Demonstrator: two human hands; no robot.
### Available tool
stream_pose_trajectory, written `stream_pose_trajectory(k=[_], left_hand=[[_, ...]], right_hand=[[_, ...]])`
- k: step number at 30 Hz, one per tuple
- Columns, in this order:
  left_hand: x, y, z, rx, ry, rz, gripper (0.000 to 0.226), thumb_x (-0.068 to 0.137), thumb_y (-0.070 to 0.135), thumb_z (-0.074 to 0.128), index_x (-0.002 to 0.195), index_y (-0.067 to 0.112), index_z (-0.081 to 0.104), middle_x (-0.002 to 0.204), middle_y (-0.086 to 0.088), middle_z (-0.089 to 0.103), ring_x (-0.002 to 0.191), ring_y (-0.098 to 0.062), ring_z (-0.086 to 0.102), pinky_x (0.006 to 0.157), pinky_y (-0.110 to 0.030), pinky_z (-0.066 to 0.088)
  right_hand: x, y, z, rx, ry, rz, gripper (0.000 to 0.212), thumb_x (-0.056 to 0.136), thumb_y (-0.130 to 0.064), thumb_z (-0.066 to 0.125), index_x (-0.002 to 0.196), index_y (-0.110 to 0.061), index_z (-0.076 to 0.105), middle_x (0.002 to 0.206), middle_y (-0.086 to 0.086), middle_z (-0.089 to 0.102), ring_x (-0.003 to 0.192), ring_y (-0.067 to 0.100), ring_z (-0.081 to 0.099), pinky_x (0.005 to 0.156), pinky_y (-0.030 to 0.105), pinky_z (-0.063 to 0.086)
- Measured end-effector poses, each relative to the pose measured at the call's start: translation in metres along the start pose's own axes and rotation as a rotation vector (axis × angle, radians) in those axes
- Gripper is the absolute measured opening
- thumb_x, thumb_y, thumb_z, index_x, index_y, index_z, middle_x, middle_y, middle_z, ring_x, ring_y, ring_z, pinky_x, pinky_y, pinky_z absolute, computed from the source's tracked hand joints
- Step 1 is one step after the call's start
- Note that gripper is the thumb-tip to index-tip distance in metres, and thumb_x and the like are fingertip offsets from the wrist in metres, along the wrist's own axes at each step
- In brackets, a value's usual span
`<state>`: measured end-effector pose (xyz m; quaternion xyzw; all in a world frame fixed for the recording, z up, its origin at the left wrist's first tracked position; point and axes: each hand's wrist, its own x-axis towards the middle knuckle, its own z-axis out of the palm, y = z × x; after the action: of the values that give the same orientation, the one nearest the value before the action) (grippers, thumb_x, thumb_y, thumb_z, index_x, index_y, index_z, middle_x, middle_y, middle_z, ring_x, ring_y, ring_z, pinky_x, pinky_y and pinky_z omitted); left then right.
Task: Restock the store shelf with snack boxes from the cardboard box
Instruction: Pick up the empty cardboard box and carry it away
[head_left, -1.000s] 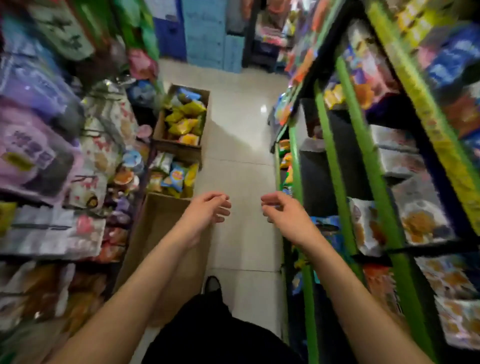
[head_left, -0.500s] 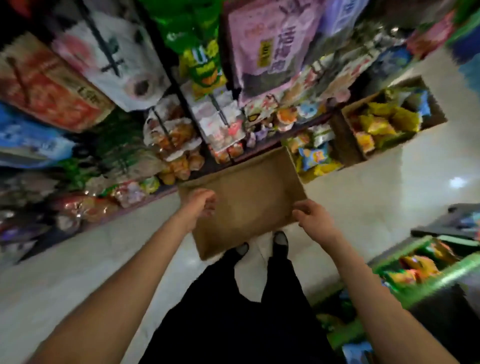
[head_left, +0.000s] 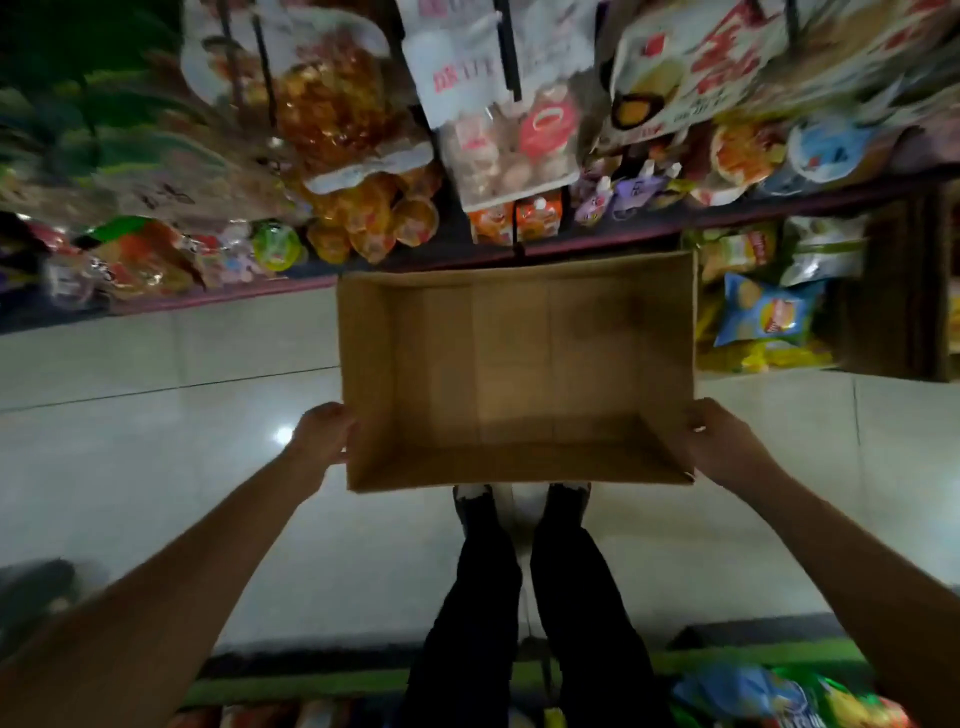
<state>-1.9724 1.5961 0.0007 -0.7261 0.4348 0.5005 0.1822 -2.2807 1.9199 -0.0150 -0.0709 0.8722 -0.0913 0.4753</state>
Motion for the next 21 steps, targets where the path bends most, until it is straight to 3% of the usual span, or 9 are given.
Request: stream_pose_trajectory(k=[2, 4, 7, 10, 12, 15, 18, 21], left_hand=[[0.049, -0.015, 0.018, 0.019, 0.109, 0.012, 0.023, 0.094, 0.011, 0.060, 0.117, 0.009, 0.059, 0.096, -0.014, 0.064, 0.069, -0.021, 0.056, 0.056, -0.024, 0.047], [0.093, -0.029, 0.027, 0.098, 0.218, 0.038, 0.046, 0.091, 0.017, 0.066, 0.134, 0.009, 0.050, 0.107, -0.020, 0.065, 0.072, -0.025, 0.058, 0.053, -0.026, 0.047], [0.152, -0.047, 0.036, 0.179, 0.280, 0.048, 0.073, 0.090, 0.028, 0.068, 0.150, 0.010, 0.031, 0.139, -0.022, 0.052, 0.111, -0.040, 0.059, 0.082, -0.040, 0.051], [0.193, -0.055, 0.045, 0.184, 0.267, 0.045, 0.052, 0.096, 0.028, 0.058, 0.143, 0.010, 0.043, 0.134, -0.020, 0.057, 0.114, -0.039, 0.059, 0.095, -0.045, 0.050], [0.210, -0.056, 0.048, 0.232, 0.299, 0.021, 0.038, 0.095, 0.025, 0.051, 0.129, 0.007, 0.055, 0.120, -0.020, 0.064, 0.104, -0.038, 0.064, 0.089, -0.046, 0.055], [0.226, -0.061, 0.050, 0.241, 0.353, 0.009, 0.038, 0.095, 0.027, 0.051, 0.126, 0.007, 0.059, 0.114, -0.019, 0.067, 0.093, -0.036, 0.065, 0.074, -0.040, 0.056], [0.230, -0.068, 0.051, 0.275, 0.426, 0.059, 0.043, 0.098, 0.039, 0.054, 0.128, 0.009, 0.060, 0.117, -0.020, 0.066, 0.099, -0.038, 0.066, 0.083, -0.044, 0.056], [0.218, -0.078, 0.049, 0.238, 0.421, 0.064, 0.041, 0.097, 0.040, 0.056, 0.124, 0.009, 0.063, 0.114, -0.019, 0.068, 0.097, -0.037, 0.067, 0.078, -0.040, 0.054]], right_hand=[[0.043, 0.019, 0.008, 0.024, 0.039, 0.069, 0.045, 0.092, -0.020, 0.064, 0.132, -0.002, 0.052, 0.127, 0.023, 0.060, 0.113, 0.043, 0.058, 0.091, 0.044, 0.046], [0.085, 0.034, 0.018, 0.027, 0.100, 0.101, 0.059, 0.090, -0.016, 0.066, 0.141, 0.001, 0.042, 0.135, 0.026, 0.054, 0.122, 0.044, 0.053, 0.097, 0.046, 0.044], [0.142, 0.055, 0.034, -0.003, 0.165, 0.125, 0.063, 0.093, -0.026, 0.065, 0.144, 0.000, 0.039, 0.132, 0.030, 0.055, 0.120, 0.048, 0.054, 0.095, 0.050, 0.046], [0.187, 0.068, 0.052, 0.146, 0.120, 0.154, 0.048, 0.095, -0.029, 0.062, 0.135, -0.003, 0.052, 0.126, 0.027, 0.060, 0.111, 0.043, 0.059, 0.090, 0.049, 0.049], [0.208, 0.072, 0.061, 0.258, 0.147, 0.177, 0.042, 0.096, -0.024, 0.060, 0.130, 0.000, 0.057, 0.124, 0.026, 0.061, 0.108, 0.039, 0.061, 0.089, 0.049, 0.051], [0.225, 0.077, 0.070, 0.223, 0.218, 0.200, 0.043, 0.097, -0.029, 0.058, 0.128, 0.002, 0.060, 0.122, 0.027, 0.062, 0.110, 0.042, 0.061, 0.090, 0.047, 0.051], [0.221, 0.075, 0.073, 0.127, 0.259, 0.188, 0.050, 0.099, -0.040, 0.055, 0.124, 0.003, 0.062, 0.119, 0.030, 0.063, 0.108, 0.046, 0.060, 0.092, 0.051, 0.051], [0.200, 0.069, 0.071, 0.035, 0.258, 0.152, 0.051, 0.101, -0.039, 0.051, 0.121, 0.007, 0.062, 0.120, 0.033, 0.061, 0.112, 0.049, 0.057, 0.091, 0.048, 0.047]])
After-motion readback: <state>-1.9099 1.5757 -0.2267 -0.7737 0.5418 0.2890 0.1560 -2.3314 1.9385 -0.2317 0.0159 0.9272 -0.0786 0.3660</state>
